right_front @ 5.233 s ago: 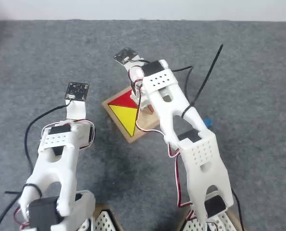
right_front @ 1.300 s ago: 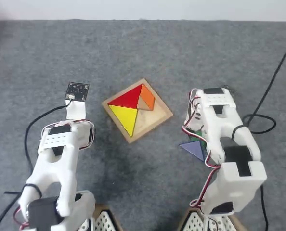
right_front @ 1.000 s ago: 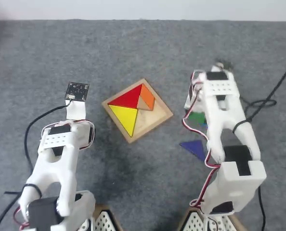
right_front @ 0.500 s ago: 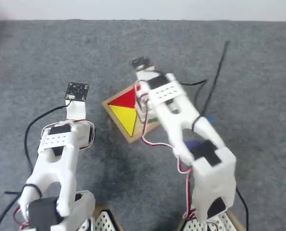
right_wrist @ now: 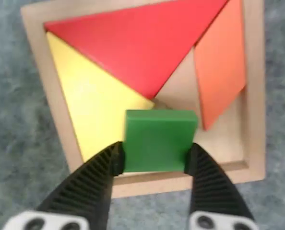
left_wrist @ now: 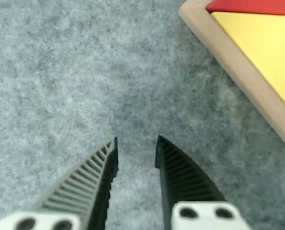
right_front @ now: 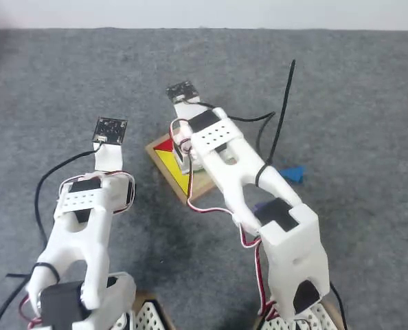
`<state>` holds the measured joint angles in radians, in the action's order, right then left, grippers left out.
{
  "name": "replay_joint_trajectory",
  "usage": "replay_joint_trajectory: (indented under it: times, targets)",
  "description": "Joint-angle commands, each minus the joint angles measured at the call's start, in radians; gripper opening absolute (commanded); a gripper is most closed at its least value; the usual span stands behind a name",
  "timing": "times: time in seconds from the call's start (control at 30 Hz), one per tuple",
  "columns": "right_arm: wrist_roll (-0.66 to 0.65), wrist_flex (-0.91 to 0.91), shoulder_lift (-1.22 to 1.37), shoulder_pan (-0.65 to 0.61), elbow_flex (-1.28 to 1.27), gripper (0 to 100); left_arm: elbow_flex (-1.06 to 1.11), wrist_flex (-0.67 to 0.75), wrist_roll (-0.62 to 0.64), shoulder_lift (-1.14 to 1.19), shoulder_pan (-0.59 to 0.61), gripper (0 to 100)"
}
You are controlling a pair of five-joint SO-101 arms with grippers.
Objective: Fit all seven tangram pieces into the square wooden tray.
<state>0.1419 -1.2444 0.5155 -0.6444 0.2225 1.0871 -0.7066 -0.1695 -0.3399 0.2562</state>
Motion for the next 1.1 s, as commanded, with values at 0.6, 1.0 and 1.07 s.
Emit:
replay_joint_trajectory:
  times: [0.6,1.0,1.07]
  targets:
    - [0.109,-0.056,-0.018,-0.010,0.057,26.2,-0.004,0.017,-0.009,-0.008,-0.006,12]
    - [0.155,-0.027,-0.018,0.074,0.058,26.4,-0.004,0.017,-0.009,-0.008,-0.006,12]
    - [0.153,-0.019,-0.019,0.077,0.061,26.4,-0.004,0.017,-0.009,-0.008,-0.006,12]
